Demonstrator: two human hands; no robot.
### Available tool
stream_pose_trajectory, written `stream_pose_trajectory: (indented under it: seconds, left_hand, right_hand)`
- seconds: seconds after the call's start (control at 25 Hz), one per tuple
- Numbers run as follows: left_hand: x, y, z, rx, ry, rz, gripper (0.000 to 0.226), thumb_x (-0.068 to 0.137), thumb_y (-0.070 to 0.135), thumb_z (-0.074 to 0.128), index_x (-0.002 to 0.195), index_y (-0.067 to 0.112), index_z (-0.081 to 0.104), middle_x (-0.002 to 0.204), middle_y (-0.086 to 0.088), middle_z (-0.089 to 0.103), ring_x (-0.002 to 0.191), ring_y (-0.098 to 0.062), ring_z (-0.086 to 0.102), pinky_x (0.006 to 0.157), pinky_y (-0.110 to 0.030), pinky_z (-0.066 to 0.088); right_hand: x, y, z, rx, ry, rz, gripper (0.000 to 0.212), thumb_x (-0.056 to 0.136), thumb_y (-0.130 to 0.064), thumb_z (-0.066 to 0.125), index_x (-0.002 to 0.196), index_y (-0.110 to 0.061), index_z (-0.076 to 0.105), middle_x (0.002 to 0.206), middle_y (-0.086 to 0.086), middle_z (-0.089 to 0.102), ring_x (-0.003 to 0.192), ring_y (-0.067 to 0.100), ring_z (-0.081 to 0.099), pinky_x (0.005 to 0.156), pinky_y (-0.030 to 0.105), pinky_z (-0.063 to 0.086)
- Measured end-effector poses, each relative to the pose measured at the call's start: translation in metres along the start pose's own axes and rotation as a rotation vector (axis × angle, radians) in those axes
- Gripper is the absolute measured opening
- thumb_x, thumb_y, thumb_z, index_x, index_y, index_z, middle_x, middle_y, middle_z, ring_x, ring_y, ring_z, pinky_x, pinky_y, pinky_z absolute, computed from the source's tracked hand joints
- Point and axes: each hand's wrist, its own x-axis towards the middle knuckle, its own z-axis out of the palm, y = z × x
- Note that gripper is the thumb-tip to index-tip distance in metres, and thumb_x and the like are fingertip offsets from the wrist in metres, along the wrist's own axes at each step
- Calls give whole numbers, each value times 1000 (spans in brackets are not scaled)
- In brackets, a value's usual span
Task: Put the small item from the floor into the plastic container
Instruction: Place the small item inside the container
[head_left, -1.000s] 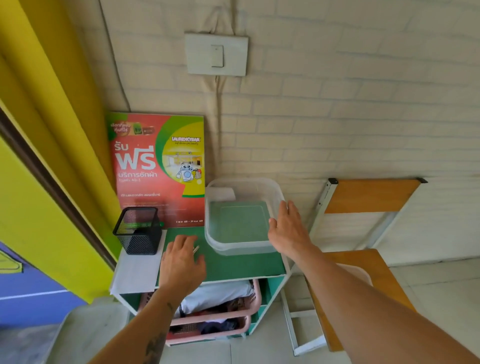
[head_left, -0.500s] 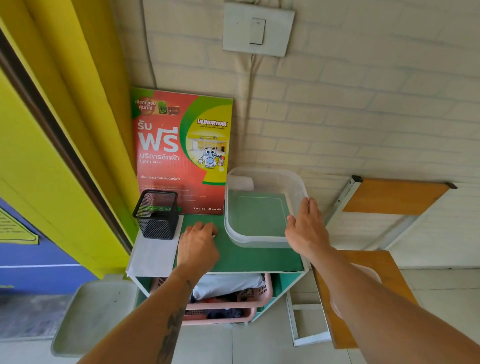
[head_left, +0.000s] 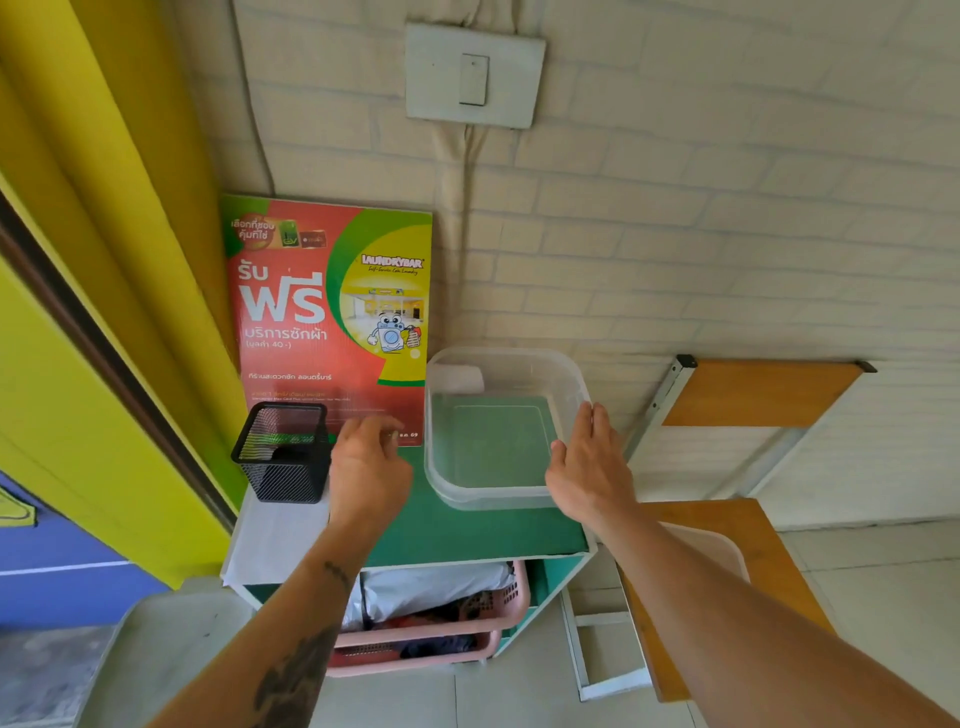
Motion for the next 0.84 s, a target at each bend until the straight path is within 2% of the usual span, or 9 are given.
stream_pose_trajectory:
  seconds: [0.08, 0.16, 0.24, 0.28, 0.4, 0.52, 0.72, 0.84]
  left_hand:
    - [9, 36, -3, -136, -16, 2, 23, 88, 3, 54, 100, 12, 72, 99, -7, 68, 84, -22, 63, 82, -30, 51]
    - [16, 69, 3, -217, -138, 24, 25, 89, 4, 53, 100, 15, 71, 90, -3, 67, 70, -14, 61, 65, -17, 49]
    - [20, 89, 19, -172, -296, 72, 25, 89, 4, 51, 98, 16, 71, 86, 0, 67, 63, -10, 58, 50, -6, 42]
    - [22, 93, 29, -125, -367, 87, 26, 89, 4, 51, 98, 17, 71, 88, 0, 68, 67, -11, 60, 50, -6, 43]
    - [25, 93, 54, 20, -481, 37, 34, 82, 2, 50, 102, 17, 72, 104, -5, 71, 79, -20, 64, 67, -22, 52]
    - [25, 90, 65, 90, -473, -34, 39, 79, 1, 50, 108, 14, 72, 108, -7, 69, 82, -23, 63, 77, -27, 54]
    - [29, 88, 71, 80, -480, -102, 36, 80, 1, 50, 106, 14, 71, 109, -10, 69, 89, -28, 68, 86, -38, 59]
    - [31, 90, 69, 77, -479, -98, 38, 80, 1, 49, 108, 14, 71, 108, -9, 69, 85, -26, 67, 84, -36, 59]
  right_hand:
    - [0, 0, 0, 21, -5, 1, 68, 102, -35, 31, 154, -7, -3, 164, 13, -2, 149, 31, 10, 119, 44, 22]
    - [-1, 1, -1, 55, -12, 1, 68, 103, -35, 30, 155, -8, -3, 164, 12, -4, 150, 31, 6, 119, 42, 15]
    - [-2, 2, -1, 66, -8, -8, 67, 103, -35, 31, 155, -8, -2, 164, 12, -3, 150, 31, 6, 119, 41, 15]
    - [-2, 2, -2, 66, -3, -10, 67, 103, -35, 31, 155, -7, -1, 164, 13, -2, 150, 31, 6, 119, 40, 15]
    - [-3, 3, -3, 62, 4, -15, 67, 102, -35, 31, 154, -6, 1, 164, 14, -2, 149, 31, 6, 119, 39, 14]
    - [-2, 2, -3, 42, 7, -20, 67, 103, -36, 30, 154, -5, 0, 164, 15, -3, 149, 31, 6, 119, 38, 10]
    - [0, 2, -2, 35, -1, -15, 68, 102, -38, 30, 154, -6, 0, 164, 14, -3, 149, 31, 7, 120, 40, 13]
    - [0, 1, -3, 22, 1, -14, 69, 102, -39, 31, 155, -6, 1, 164, 14, -3, 149, 31, 8, 120, 40, 15]
